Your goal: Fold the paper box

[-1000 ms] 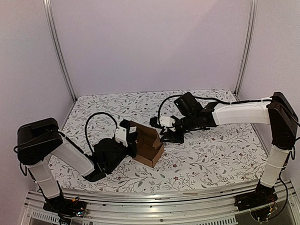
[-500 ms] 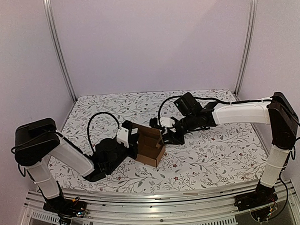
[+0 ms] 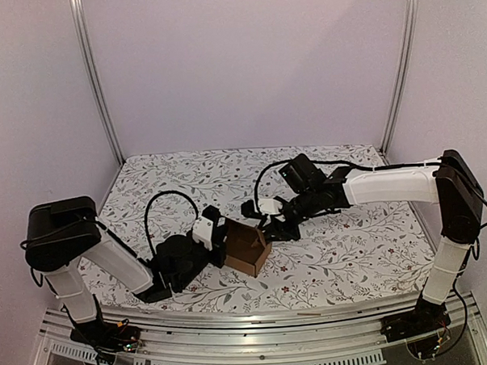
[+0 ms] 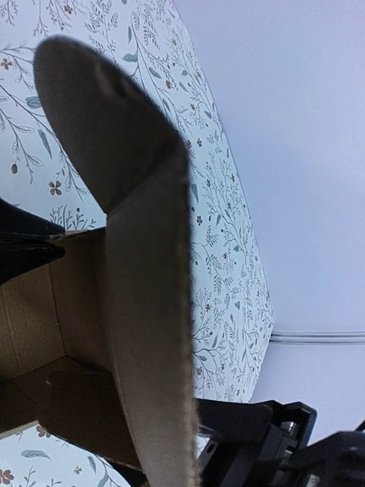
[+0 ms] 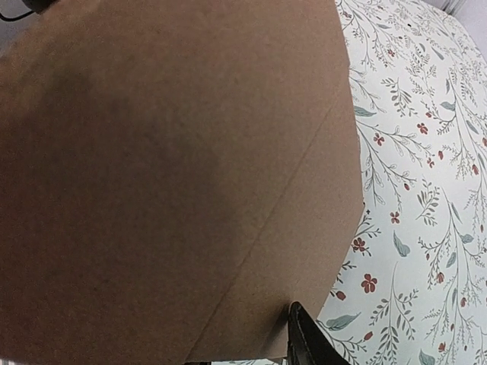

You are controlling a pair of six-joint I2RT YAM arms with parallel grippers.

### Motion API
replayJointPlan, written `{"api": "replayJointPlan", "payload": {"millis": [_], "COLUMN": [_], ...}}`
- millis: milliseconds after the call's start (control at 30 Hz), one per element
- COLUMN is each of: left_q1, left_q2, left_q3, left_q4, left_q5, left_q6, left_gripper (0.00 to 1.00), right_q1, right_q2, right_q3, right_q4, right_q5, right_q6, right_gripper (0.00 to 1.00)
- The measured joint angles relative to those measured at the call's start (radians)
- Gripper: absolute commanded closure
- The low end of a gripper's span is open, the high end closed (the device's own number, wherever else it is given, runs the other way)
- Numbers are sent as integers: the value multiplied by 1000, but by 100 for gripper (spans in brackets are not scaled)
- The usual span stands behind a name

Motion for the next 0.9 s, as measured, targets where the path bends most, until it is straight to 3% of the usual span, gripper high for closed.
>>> {"api": "replayJointPlan", "payload": {"millis": [367, 767, 900], "left_q1": [-134, -222, -268], "left_q2": [13, -101, -151], "left_q3": [0, 2, 10], "left_q4": [-47, -449, -580], "left_q5": [-186, -262, -320], "left_q6": [132, 139, 120], "left_gripper": [98, 89, 81], "right_q1": [7, 64, 71], "right_q2": [0, 72, 83], "right_q3": [0, 84, 96], "right_q4": [-85, -254, -291], "right_q5": [-30, -43, -45], "right_q6": [-126, -262, -285], "right_gripper": [59, 48, 46]}}
